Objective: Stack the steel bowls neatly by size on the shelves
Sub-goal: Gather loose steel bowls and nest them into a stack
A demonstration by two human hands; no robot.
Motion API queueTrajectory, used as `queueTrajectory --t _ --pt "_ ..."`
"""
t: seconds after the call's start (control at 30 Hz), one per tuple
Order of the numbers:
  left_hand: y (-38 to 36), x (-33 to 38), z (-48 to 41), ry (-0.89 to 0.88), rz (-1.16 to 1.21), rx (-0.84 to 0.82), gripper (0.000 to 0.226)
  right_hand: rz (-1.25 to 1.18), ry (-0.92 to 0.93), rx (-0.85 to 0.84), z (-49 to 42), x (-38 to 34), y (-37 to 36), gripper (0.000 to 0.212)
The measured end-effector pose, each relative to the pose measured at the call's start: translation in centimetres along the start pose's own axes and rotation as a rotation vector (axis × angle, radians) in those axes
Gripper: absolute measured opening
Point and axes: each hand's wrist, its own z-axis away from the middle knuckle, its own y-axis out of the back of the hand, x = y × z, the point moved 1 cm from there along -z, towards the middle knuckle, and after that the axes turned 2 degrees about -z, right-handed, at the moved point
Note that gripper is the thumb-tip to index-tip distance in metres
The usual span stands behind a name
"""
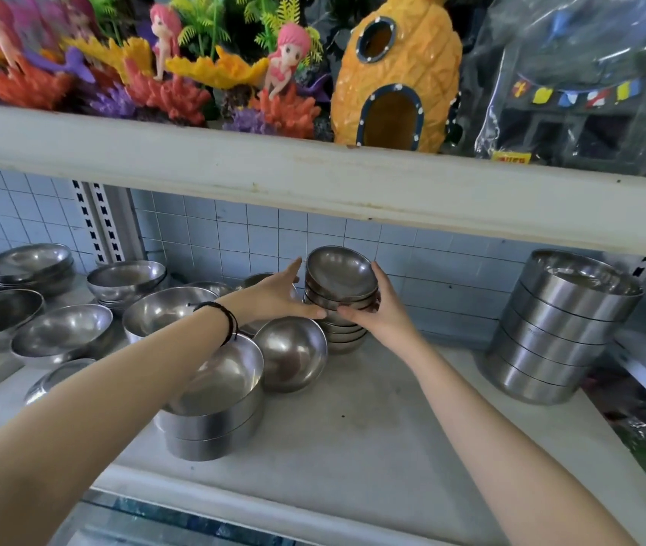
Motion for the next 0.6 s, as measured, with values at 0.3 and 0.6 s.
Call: queueTrajectory --t 0.3,0.6 --pt "3.6 -3.7 3.9 -0.061 -0.109 -0.044 0.095 0.197 0.242 0.238 7.0 -1.6 -0.8 0.078" --pt "2.2 -4.3 1.5 -0.022 -0.415 -0.157 0.053 -0.107 -0.225 0.168 8.3 0.9 -6.9 0.037"
